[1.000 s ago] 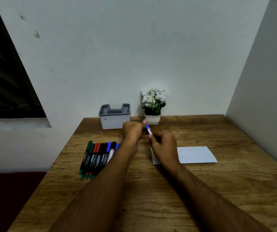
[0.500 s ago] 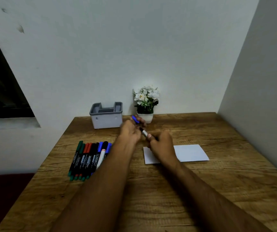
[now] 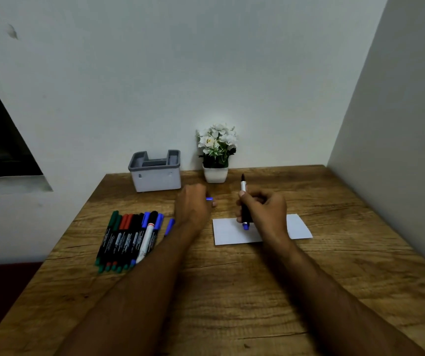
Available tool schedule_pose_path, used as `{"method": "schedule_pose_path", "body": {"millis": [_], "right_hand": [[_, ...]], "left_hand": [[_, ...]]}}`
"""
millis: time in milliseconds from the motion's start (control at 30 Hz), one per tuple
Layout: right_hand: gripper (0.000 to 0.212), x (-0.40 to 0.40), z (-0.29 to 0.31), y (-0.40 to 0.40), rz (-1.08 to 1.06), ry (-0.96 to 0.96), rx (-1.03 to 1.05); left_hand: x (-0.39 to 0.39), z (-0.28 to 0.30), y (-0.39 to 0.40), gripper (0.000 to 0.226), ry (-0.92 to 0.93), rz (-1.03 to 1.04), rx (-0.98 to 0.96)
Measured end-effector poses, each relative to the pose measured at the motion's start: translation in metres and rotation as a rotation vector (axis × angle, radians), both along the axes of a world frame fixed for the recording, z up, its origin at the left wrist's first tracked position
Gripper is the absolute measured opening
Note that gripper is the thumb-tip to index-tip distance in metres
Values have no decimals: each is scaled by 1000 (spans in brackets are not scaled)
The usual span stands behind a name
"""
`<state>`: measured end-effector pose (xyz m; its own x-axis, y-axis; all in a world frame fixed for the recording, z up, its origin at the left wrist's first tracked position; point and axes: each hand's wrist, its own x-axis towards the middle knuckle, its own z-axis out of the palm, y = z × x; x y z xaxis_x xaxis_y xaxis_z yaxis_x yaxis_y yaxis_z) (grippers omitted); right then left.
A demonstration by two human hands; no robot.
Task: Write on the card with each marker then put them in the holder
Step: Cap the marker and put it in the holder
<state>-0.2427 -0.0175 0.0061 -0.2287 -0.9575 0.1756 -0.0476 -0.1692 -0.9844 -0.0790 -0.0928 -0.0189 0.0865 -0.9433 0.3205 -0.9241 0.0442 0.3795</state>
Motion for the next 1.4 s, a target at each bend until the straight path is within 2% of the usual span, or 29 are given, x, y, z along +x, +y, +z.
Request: {"method": "schedule_pose_path", "body": {"millis": [67,167,233,300,367,433,533,600,667,767,833,933,1067,1200,1400], "right_hand": [[9,-2,-1,1,3,-28,-17],[19,-4,-2,0,17,-67,-52],[25,-5,-4,-4,28,-97,-34],[32,-7,-8,-10,27,-115,-6],[36,-8,-10,-11,38,-87,-20],[39,-10,-10,-9,11,-18,-30],[42,-11,-14,-6,-80,43,-30],[36,-12,-20,-4,-138,102,-43],[26,-13,-25,-1,-185,224,-72],[15,-17,-28,9,-251,529,-44],[19,-19,-29,13,-258,676,-18],[29,-23,-28,15,-183,715,-6],[43,-37,-30,13,-85,759,-49],[43,-51,-30,5,-63,722,-85],[18,-50,-28,-2,-66,368,-136]], "left_hand": [[-4,-3,-1,29,-8,-45,6],[-10,-5,-2,31,70,-112,8],[-11,-8,-3,29,89,-121,-68],[-10,-8,1,16,83,-104,-189],[-9,-5,6,9,181,-157,-242],[-9,1,15,13,253,-277,-192],[-5,2,28,20,225,-459,-87],[0,-2,33,24,169,-546,-37],[4,-7,37,30,98,-597,2],[6,-10,42,41,29,-632,68],[5,-9,45,47,-8,-653,132],[5,-9,48,50,-65,-706,213],[9,-12,48,53,37,-765,302],[11,-14,47,56,137,-760,311],[10,-13,47,56,95,-743,302]]}}
